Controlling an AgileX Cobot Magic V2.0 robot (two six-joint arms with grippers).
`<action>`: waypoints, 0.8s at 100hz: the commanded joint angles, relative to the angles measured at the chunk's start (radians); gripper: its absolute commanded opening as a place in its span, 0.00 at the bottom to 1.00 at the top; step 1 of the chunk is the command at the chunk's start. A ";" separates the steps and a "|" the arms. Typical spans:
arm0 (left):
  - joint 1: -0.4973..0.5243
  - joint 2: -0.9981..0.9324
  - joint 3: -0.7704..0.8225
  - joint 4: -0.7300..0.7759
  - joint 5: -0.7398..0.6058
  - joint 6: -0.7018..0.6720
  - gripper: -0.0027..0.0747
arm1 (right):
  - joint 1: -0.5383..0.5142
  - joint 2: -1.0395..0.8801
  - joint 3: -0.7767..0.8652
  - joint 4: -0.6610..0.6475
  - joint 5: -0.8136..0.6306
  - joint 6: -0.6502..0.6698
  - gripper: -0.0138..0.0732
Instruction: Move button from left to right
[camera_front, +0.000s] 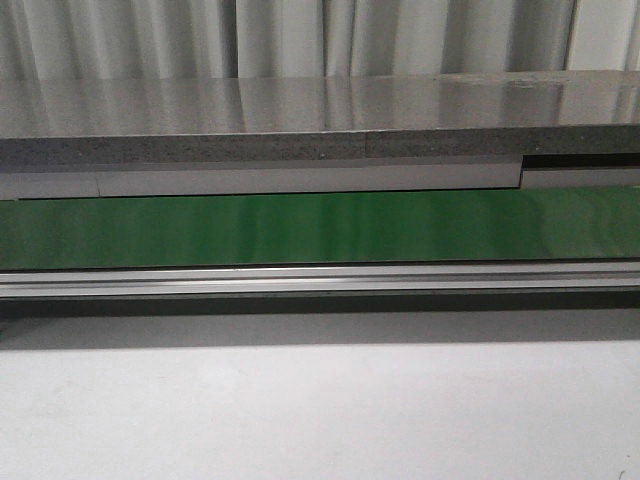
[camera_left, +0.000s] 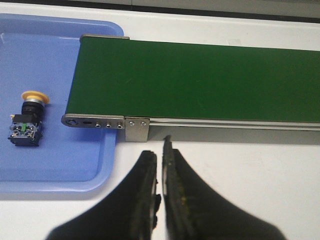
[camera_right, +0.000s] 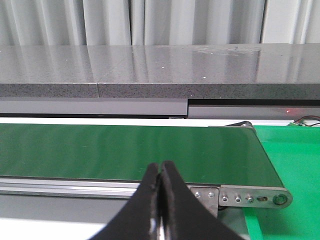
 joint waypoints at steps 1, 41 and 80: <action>0.003 0.010 -0.036 -0.016 -0.059 -0.006 0.25 | 0.001 -0.020 -0.014 -0.012 -0.084 -0.006 0.08; 0.008 0.016 -0.044 -0.039 -0.081 -0.007 0.82 | 0.001 -0.020 -0.014 -0.012 -0.084 -0.006 0.08; 0.154 0.324 -0.319 0.186 0.062 -0.053 0.69 | 0.001 -0.020 -0.014 -0.012 -0.084 -0.006 0.08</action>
